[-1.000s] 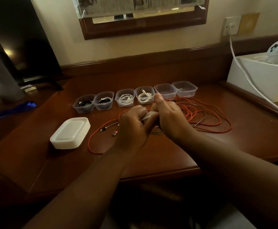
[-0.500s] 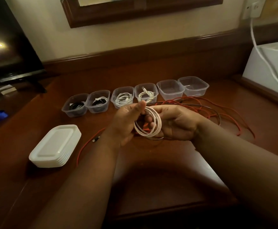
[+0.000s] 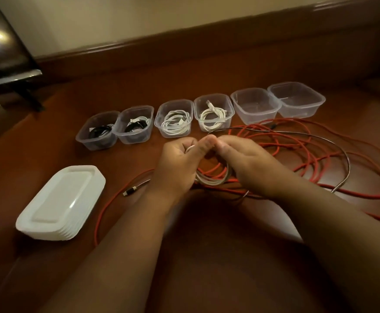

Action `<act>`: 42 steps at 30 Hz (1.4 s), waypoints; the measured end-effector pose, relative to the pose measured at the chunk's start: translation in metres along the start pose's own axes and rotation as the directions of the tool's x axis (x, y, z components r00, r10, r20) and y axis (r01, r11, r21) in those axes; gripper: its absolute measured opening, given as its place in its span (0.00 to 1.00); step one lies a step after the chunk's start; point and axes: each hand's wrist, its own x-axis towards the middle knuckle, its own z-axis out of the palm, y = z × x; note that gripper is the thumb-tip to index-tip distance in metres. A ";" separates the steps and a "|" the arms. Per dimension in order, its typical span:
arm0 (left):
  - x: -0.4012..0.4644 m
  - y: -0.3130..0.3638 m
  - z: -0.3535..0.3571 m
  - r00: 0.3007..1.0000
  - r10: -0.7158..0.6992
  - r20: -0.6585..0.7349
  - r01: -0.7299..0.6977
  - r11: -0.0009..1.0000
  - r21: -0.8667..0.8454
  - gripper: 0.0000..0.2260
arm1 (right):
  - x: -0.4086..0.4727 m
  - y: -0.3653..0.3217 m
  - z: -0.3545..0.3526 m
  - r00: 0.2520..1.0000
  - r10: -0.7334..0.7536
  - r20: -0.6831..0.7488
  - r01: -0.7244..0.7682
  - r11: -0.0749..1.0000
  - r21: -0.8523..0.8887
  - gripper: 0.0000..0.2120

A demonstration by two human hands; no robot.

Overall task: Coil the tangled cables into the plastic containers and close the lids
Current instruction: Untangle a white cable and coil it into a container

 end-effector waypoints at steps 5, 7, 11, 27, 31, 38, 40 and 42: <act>-0.004 -0.005 0.005 0.995 0.095 -0.022 -0.092 0.989 0.114 0.29 | -0.002 0.006 0.000 0.989 -0.141 -0.050 0.116 0.931 -0.346 0.10; -0.005 -0.004 0.005 0.986 0.162 -0.029 -0.155 0.974 0.168 0.22 | -0.002 0.007 0.001 0.985 -0.130 -0.109 0.090 0.946 -0.312 0.11; -0.009 0.000 0.002 0.966 0.259 -0.019 -0.255 0.960 0.119 0.05 | -0.001 0.008 -0.003 0.973 -0.068 -0.222 0.029 0.984 -0.174 0.16; -0.021 0.016 0.022 0.995 -0.090 -0.031 0.070 0.912 -0.404 0.10 | -0.002 0.012 0.000 0.914 -0.113 -0.389 0.097 0.993 -0.061 0.17; -0.016 0.008 0.020 0.976 -0.218 0.026 0.206 0.865 -0.458 0.17 | 0.000 0.018 0.003 0.911 -0.237 -0.338 0.132 0.943 -0.306 0.14; -0.012 0.007 0.009 0.904 -0.243 0.353 0.426 0.586 -0.689 0.20 | 0.006 0.023 -0.003 0.953 -0.198 -0.228 0.075 0.886 -0.458 0.15; -0.013 0.005 0.007 0.889 -0.215 0.405 0.454 0.538 -0.710 0.23 | 0.008 0.026 -0.002 0.963 -0.191 -0.188 0.079 0.873 -0.480 0.15; -0.015 0.005 0.008 0.899 -0.227 0.374 0.433 0.593 -0.679 0.21 | 0.008 0.027 -0.002 0.969 -0.184 -0.166 0.086 0.878 -0.471 0.13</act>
